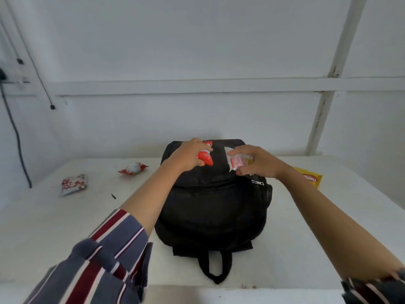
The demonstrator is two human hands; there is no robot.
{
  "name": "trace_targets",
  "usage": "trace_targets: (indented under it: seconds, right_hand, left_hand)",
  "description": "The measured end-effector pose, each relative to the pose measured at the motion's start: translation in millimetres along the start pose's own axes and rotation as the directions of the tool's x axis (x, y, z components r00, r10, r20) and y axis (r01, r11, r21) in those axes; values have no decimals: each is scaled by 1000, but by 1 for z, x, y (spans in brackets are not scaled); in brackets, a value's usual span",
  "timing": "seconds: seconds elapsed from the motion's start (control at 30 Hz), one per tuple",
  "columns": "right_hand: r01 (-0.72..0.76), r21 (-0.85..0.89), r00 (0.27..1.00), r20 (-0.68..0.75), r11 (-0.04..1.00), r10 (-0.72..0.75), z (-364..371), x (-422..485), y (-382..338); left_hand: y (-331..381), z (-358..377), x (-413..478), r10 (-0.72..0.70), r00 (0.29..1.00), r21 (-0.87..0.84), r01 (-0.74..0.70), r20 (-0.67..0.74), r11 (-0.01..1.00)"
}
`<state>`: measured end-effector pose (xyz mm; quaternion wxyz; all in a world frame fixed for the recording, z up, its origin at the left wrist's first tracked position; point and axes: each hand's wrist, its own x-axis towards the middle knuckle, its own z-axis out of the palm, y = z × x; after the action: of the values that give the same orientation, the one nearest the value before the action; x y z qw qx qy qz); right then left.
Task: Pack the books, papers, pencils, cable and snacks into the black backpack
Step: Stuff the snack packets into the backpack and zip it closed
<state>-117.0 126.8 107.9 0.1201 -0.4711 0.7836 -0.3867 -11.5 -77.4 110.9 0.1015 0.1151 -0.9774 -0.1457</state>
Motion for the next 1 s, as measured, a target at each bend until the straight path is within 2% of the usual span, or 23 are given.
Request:
trace_targets:
  seconds: [0.13, 0.23, 0.43, 0.6, 0.7, 0.83, 1.0]
  right_hand:
    - [2, -36, 1000, 21, 999, -1, 30, 22, -14]
    - [-8, -127, 1000, 22, 992, 11, 42, 30, -13]
    - [-87, -244, 996, -53, 966, 76, 55, 30, -4]
    - [-92, -349, 993, -99, 933, 61, 52, 28, 1]
    - [-95, -372, 994, -77, 923, 72, 49, 28, 1]
    - [-58, -301, 998, -52, 952, 44, 44, 26, 3]
    - [40, -34, 995, -86, 999, -43, 35, 14, -8]
  left_hand:
    - [-30, -2, -13, -28, 1000, 18, 28, -13, 999]
    - [-40, 2, -19, 16, 999, 32, -15, -33, 999]
    - [-45, 12, -23, 27, 995, 166, -43, 99, 985]
    - [-50, 18, -27, 104, 994, 167, -109, 39, 980]
    - [-54, 17, -34, 191, 981, 66, -188, -42, 980]
    - [-57, 13, -46, 211, 974, -111, -219, -77, 969]
    - [-54, 10, -49, 282, 946, -68, -295, -158, 953]
